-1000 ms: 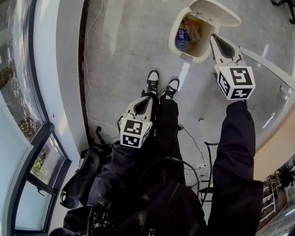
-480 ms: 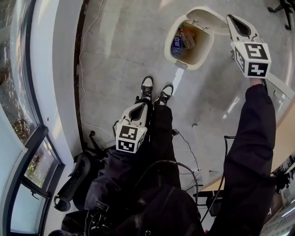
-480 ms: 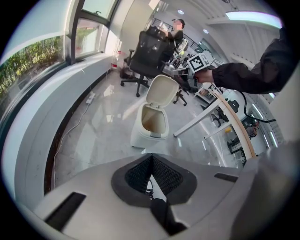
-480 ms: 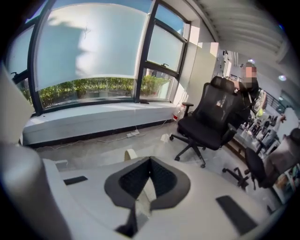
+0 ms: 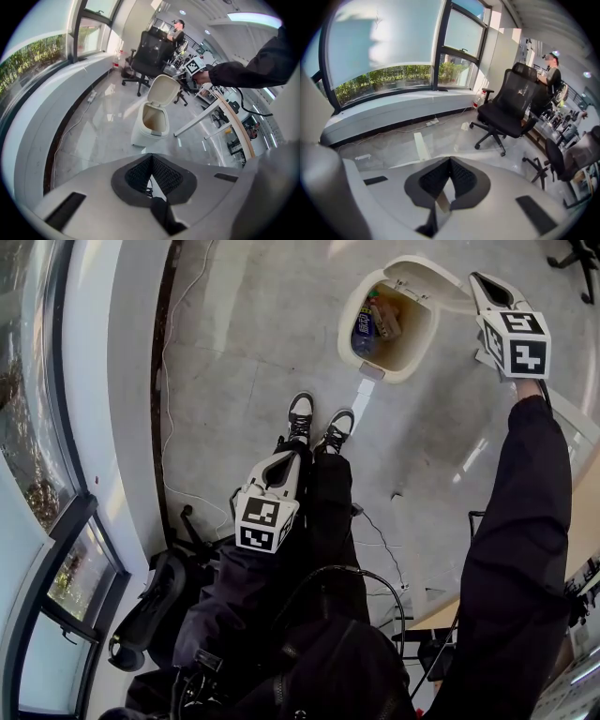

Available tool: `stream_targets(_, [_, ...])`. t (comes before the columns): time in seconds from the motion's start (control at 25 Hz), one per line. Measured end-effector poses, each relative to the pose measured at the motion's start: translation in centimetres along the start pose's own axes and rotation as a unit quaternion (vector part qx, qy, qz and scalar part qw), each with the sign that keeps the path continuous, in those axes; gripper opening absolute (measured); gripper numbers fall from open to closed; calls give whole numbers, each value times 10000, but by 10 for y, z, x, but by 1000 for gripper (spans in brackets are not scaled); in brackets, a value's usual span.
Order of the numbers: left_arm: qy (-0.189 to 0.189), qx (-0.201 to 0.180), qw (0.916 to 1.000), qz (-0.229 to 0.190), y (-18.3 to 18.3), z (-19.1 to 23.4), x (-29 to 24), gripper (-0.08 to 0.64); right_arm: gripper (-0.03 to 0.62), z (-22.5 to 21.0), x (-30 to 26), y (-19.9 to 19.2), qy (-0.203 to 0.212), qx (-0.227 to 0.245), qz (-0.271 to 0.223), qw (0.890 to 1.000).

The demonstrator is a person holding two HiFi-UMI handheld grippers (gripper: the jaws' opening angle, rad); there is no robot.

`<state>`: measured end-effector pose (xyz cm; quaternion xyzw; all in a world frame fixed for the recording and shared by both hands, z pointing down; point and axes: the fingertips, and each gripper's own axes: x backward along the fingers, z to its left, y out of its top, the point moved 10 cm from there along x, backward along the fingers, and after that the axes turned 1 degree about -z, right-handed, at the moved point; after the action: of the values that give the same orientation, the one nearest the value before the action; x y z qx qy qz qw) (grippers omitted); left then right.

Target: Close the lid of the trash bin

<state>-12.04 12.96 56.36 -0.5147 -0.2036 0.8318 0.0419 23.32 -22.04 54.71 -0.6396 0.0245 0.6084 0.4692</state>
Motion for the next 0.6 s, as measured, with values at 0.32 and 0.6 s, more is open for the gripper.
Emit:
stream_targets(0.32, [-68,-57,10000,-28,-4,-6,1,2,5,55,12,-23,455,25,251,9986])
stream_targets(0.6, [-68,-79,9999,3,-15,-5,1,2,5,119,14,-61,688,-240,310,9969])
